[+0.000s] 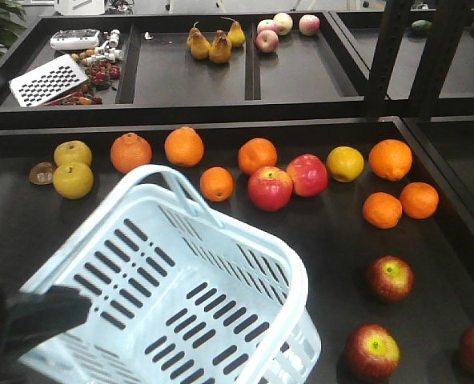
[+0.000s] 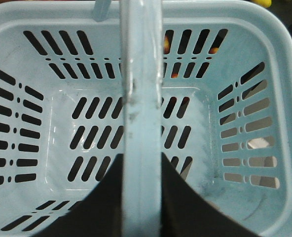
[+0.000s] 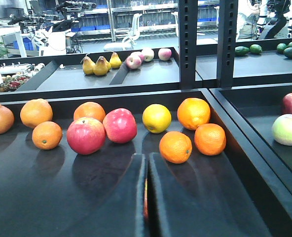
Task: Pick three apples into basket with both arms
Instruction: 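Hold the basket with the left gripper above the apple table, then lower the light-blue basket onto the table and release with left gripper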
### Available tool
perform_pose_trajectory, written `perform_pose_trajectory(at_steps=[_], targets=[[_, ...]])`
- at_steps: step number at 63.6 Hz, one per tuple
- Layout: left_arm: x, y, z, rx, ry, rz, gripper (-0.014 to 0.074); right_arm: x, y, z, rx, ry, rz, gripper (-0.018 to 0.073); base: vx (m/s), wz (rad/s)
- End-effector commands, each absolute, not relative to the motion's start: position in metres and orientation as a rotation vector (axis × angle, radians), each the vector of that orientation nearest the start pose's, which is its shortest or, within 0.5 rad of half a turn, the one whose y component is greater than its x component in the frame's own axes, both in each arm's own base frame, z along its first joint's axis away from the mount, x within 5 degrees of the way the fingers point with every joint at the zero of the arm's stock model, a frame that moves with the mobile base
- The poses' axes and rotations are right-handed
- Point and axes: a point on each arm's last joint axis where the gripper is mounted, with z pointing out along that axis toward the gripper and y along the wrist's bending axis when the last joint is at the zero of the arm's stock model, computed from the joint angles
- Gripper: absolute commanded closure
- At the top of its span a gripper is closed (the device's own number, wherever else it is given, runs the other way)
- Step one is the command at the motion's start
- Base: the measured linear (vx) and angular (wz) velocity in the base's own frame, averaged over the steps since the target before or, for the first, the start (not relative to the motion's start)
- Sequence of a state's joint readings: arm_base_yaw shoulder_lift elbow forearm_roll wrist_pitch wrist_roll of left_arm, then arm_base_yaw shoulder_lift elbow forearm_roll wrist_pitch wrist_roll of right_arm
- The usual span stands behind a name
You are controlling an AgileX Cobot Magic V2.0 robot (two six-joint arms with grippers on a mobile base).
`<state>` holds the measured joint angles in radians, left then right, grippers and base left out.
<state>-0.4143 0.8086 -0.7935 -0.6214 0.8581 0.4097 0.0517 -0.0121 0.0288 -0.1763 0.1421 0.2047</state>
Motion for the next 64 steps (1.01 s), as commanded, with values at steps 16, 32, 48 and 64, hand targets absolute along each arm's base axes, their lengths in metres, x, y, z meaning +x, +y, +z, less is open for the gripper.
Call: perform_pose_trajectory(at_steps=[16,32,48,64], targets=[[0.207,-0.133,0.373,0.873,2.03,-0.606,0.0603,0.056,0.002,0.195,-0.007,1.564,0.047,0.0561,0.0,0.0],[0.275,-0.157,0.352,0.988,2.106,-0.481,0.0603,0.056,0.002,0.195,-0.007,1.564,0.047,0.0561,0.0,0.0],[0.311,-0.166,0.319,1.0,2.2,-0.463,0.0601,0.056,0.002,0.195,-0.007,1.564,0.047,0.0561,0.0,0.0],[0.327,-0.154,0.304,0.943,2.262,-0.452,0.059,0.056,0.002,0.195,-0.007,1.564,0.047,0.0561,0.0,0.0]])
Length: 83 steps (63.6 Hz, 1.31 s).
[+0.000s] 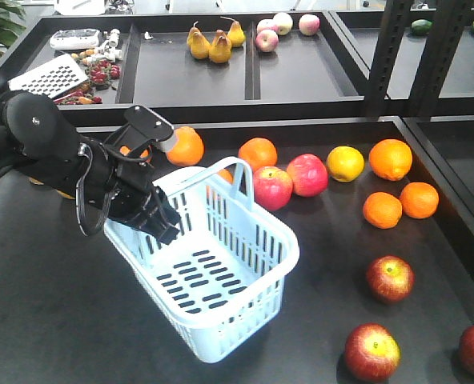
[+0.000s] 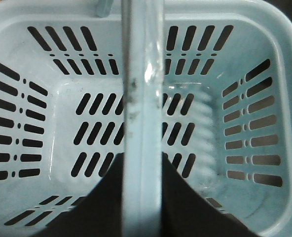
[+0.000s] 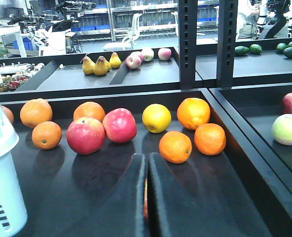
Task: Pick three apples into basket with both arms
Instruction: 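Lower the light-blue basket onto the table and release with left gripper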
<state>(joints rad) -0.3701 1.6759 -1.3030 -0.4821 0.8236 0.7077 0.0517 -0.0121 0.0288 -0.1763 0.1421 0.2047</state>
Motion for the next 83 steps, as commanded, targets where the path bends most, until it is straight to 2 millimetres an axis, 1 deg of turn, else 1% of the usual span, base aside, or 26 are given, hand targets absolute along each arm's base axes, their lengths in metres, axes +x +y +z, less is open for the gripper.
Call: perform_pose_trajectory(at_steps=[1,6,13,28,34,38,46,54,61,68,71,76,80,83], targets=[[0.327,-0.153,0.304,0.939,2.263,-0.451,0.0588,0.056,0.002,0.195,-0.007,1.564,0.047,0.0561,0.0,0.0],[0.329,-0.149,0.305,0.917,2.269,-0.449,0.0567,0.056,0.002,0.195,-0.007,1.564,0.047,0.0561,0.0,0.0],[0.33,-0.145,0.304,0.899,2.283,-0.466,0.0497,0.056,0.002,0.195,-0.007,1.564,0.047,0.0561,0.0,0.0],[0.329,-0.145,0.304,0.904,2.286,-0.465,0.0236,0.056,0.002,0.195,-0.007,1.564,0.047,0.0561,0.0,0.0],[0.329,-0.145,0.304,0.906,2.288,-0.467,0.0165,0.056,0.002,0.195,-0.007,1.564,0.047,0.0561,0.0,0.0],[0.327,-0.145,0.305,0.914,2.295,-0.475,0.0139,0.056,0.002,0.195,-0.007,1.564,0.047,0.0561,0.0,0.0],[0.317,-0.144,0.312,0.944,2.312,-0.503,0.0135,0.056,0.002,0.195,-0.007,1.564,0.047,0.0561,0.0,0.0],[0.303,-0.141,0.328,0.901,2.336,-0.547,0.016,0.056,0.002,0.195,-0.007,1.564,0.047,0.0561,0.0,0.0],[0.285,-0.137,0.346,0.9,2.339,-0.578,0.0223,0.056,0.002,0.195,-0.007,1.564,0.047,0.0561,0.0,0.0],[0.263,-0.131,0.363,0.905,2.339,-0.606,0.033,0.056,0.002,0.195,-0.007,1.564,0.047,0.0561,0.0,0.0],[0.252,-0.128,0.371,0.914,2.32,-0.606,0.0402,0.056,0.002,0.195,-0.007,1.564,0.047,0.0561,0.0,0.0],[0.234,-0.123,0.376,0.886,2.295,-0.621,0.051,0.056,0.002,0.195,-0.007,1.564,0.047,0.0561,0.0,0.0],[0.219,-0.119,0.376,0.852,2.27,-0.652,0.0596,0.056,0.002,0.195,-0.007,1.564,0.047,0.0561,0.0,0.0],[0.206,-0.116,0.372,0.828,2.248,-0.678,0.0605,0.056,0.002,0.195,-0.007,1.564,0.047,0.0561,0.0,0.0]])
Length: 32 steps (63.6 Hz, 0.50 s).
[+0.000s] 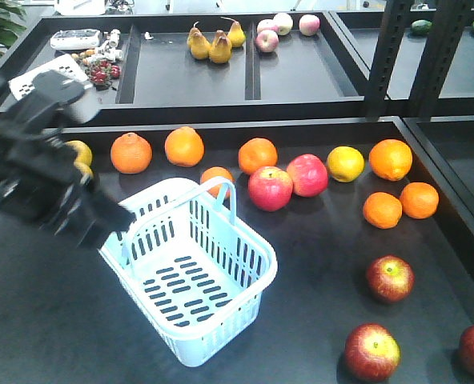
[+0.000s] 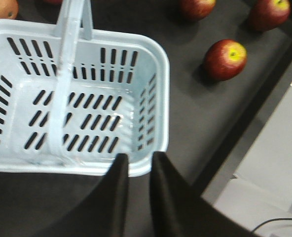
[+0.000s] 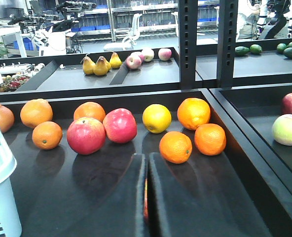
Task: Pick three apples into basket with both arms
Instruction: 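Lower the light-blue basket onto the table and release with left gripper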
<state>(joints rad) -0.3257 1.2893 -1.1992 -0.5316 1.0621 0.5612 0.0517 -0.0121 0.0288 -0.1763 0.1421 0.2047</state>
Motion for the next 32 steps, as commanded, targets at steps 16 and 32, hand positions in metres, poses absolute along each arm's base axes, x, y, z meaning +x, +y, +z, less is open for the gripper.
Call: perform_pose_trajectory(at_steps=[16,32], targets=[[0.135,-0.096,0.326,0.737,2.041,-0.746,0.0604,0.056,0.002,0.195,-0.007,1.564,0.047,0.0561,0.0,0.0],[0.096,-0.076,0.262,0.547,2.03,-0.732,0.0603,0.056,0.002,0.195,0.022,1.558,0.081,0.0561,0.0,0.0]])
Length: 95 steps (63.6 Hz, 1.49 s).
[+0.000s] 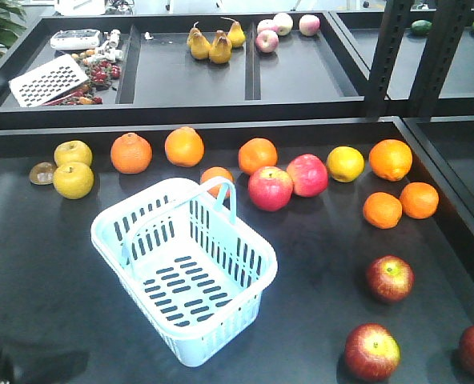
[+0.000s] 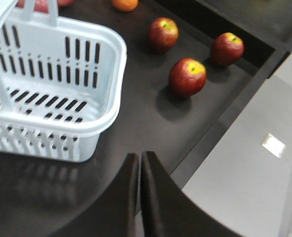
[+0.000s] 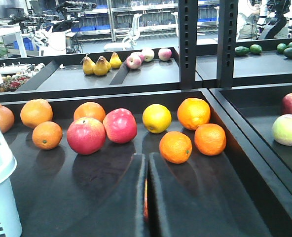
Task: Pick three apples into basket with both arms
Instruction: 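Lower the light-blue basket onto the table and release with left gripper, then reach the right gripper down to the nearest red apple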
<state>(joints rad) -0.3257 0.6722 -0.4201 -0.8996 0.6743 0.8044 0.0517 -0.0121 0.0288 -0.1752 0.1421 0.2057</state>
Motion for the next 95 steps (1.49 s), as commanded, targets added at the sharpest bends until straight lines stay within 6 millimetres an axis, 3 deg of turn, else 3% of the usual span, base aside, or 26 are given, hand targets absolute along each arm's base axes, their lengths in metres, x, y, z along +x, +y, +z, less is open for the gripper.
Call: perform_pose_trajectory(at_steps=[1,13,22,29,41,49,55,61,68,78,88,95], targets=[[0.095,-0.075,0.258,0.536,2.034,-0.73,0.0603,0.056,0.002,0.196,0.038,1.555,0.099,0.0561,0.0,0.0],[0.089,-0.072,0.248,0.516,2.031,-0.717,0.0603,0.056,0.003,0.2,0.389,1.474,0.489,0.0561,0.0,0.0],[0.09,-0.072,0.248,0.515,2.03,-0.715,0.0603,0.055,0.001,0.209,0.489,1.365,0.613,0.0561,0.0,0.0],[0.09,-0.072,0.248,0.515,2.03,-0.715,0.0603,0.053,0.003,0.227,0.447,1.385,0.615,0.0561,0.0,0.0],[0.09,-0.072,0.248,0.515,2.03,-0.715,0.0603,0.061,0.01,0.268,0.259,1.758,0.411,0.0547,0.0,0.0],[0.09,-0.072,0.248,0.515,2.03,-0.715,0.0603,0.083,0.015,0.288,0.102,1.998,0.295,0.0439,0.0,0.0],[0.09,-0.072,0.248,0.515,2.03,-0.715,0.0603,0.107,0.021,0.29,-0.006,2.162,0.28,0.0233,0.0,0.0],[0.089,-0.072,0.248,0.517,2.031,-0.716,0.0603,0.132,0.023,0.285,-0.052,2.219,0.257,0.0013,0.0,0.0],[0.089,-0.072,0.248,0.522,2.034,-0.721,0.0603,0.15,0.025,0.272,-0.041,2.283,0.26,-0.0159,0.0,0.0],[0.089,-0.072,0.248,0.525,2.036,-0.723,0.0603,0.175,0.03,0.264,-0.134,2.431,0.262,-0.016,0.0,0.0],[0.089,-0.072,0.248,0.521,2.033,-0.718,0.0603,0.213,0.038,0.272,-0.219,2.59,0.322,-0.0134,0.0,0.0],[0.089,-0.072,0.248,0.519,2.032,-0.715,0.0603,0.237,0.049,0.265,-0.302,2.694,0.359,-0.0113,0.0,0.0]])
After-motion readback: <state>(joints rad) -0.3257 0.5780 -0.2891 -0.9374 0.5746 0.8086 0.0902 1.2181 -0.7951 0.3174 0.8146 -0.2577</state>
